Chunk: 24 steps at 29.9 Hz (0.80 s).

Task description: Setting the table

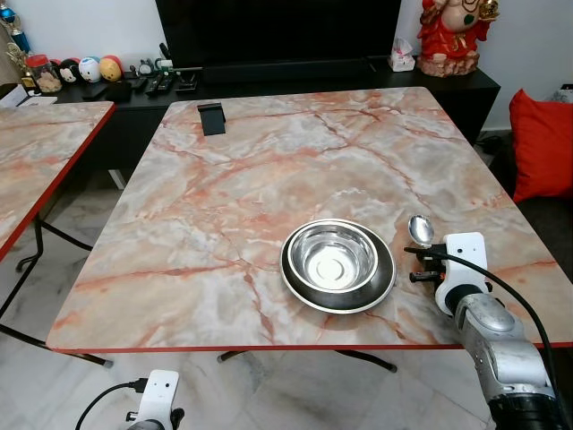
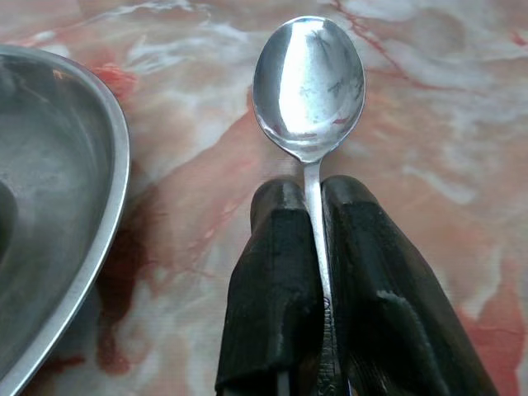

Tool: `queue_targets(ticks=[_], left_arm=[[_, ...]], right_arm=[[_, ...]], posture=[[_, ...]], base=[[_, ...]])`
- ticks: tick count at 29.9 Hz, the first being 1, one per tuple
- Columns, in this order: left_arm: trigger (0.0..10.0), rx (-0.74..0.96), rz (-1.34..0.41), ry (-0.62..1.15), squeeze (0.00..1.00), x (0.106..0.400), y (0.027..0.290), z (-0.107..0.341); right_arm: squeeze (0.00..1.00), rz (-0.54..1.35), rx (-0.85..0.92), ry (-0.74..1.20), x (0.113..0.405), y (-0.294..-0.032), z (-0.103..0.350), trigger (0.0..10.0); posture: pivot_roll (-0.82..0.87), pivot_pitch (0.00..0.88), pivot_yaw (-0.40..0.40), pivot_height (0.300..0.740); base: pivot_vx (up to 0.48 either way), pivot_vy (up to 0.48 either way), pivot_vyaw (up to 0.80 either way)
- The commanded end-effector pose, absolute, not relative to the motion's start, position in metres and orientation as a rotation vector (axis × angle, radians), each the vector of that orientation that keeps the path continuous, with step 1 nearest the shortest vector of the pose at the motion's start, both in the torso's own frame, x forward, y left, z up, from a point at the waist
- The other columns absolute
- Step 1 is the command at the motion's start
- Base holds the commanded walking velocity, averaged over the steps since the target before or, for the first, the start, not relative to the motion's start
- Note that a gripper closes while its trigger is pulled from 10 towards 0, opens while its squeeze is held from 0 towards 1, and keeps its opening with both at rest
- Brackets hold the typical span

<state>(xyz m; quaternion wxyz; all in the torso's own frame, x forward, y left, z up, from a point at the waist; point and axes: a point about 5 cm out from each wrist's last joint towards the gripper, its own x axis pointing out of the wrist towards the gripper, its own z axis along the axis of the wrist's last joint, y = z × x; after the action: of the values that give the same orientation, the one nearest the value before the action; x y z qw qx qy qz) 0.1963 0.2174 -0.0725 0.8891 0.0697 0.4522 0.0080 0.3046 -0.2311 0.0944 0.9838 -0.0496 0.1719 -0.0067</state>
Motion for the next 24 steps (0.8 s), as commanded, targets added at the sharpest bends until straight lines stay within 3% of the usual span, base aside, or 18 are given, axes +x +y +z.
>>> queue_targets(ticks=[1, 24], left_arm=[[10.0, 0.162, 0.013, 0.95, 0.0, 0.196, 0.221, -0.072], [10.0, 0.163, 0.011, 0.949, 0.0, 0.197, 0.221, -0.072]], right_arm=[[0.0, -0.017, -0.09, 0.342, 0.306, -0.229, 0.093, 10.0], [0.0, -0.018, -0.043, 0.346, 0.315, -0.219, 0.078, 10.0]], posture=[[-0.06, 0.0, 0.078, 0.74], [-0.05, 0.0, 0.078, 0.74]], base=[[0.0, 0.0, 0.0], [0.0, 0.0, 0.0]])
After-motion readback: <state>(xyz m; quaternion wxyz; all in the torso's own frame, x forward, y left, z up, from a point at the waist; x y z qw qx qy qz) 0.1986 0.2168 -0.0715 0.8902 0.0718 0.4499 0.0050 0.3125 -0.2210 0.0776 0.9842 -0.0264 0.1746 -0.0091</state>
